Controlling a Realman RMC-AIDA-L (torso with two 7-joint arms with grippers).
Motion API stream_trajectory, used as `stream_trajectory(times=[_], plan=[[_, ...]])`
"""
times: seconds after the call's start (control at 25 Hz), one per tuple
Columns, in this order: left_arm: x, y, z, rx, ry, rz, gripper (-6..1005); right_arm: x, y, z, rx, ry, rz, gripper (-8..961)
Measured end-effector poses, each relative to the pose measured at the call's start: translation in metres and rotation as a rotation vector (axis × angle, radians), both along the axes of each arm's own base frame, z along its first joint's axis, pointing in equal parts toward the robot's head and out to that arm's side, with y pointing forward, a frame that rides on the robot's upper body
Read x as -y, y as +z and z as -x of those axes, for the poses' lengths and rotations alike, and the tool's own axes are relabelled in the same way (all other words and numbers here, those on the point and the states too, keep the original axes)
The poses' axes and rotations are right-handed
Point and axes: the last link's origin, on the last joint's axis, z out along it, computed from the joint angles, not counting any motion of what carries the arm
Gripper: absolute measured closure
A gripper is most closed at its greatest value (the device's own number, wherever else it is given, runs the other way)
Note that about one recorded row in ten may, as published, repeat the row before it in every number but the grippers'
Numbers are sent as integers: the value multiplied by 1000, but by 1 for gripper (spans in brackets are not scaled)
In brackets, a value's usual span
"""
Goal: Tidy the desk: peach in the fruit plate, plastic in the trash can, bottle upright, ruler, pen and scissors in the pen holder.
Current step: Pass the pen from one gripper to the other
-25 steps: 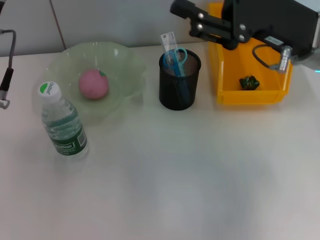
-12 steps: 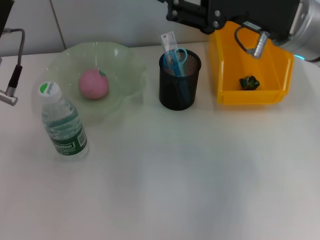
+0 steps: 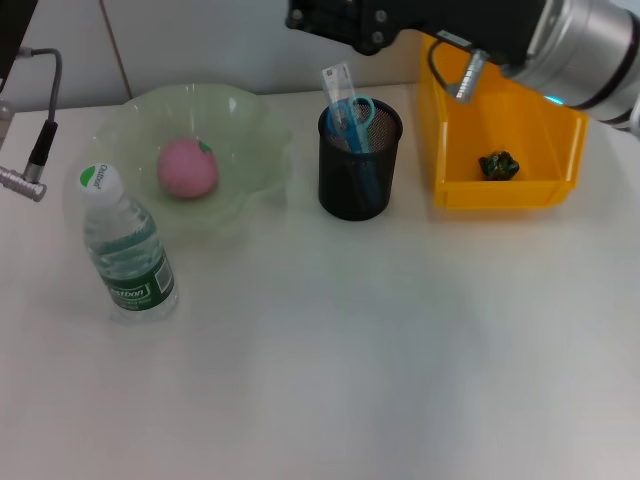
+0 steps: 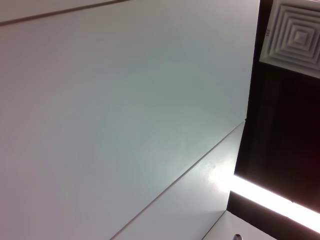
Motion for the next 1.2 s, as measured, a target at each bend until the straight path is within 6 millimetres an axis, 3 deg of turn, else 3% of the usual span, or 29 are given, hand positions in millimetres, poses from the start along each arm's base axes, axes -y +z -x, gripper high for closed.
stream_trajectory(times=[0.48, 0.64, 1.2], plan=[[-2, -1, 0, -11, 9, -8, 837, -6, -3, 6, 13, -12, -30, 231], [-2, -1, 0, -14, 12, -7, 837, -6, -4, 6, 19, -8, -50, 440], [-3, -3, -1, -20, 16, 1, 834, -8, -4, 8, 6, -18, -59, 592]])
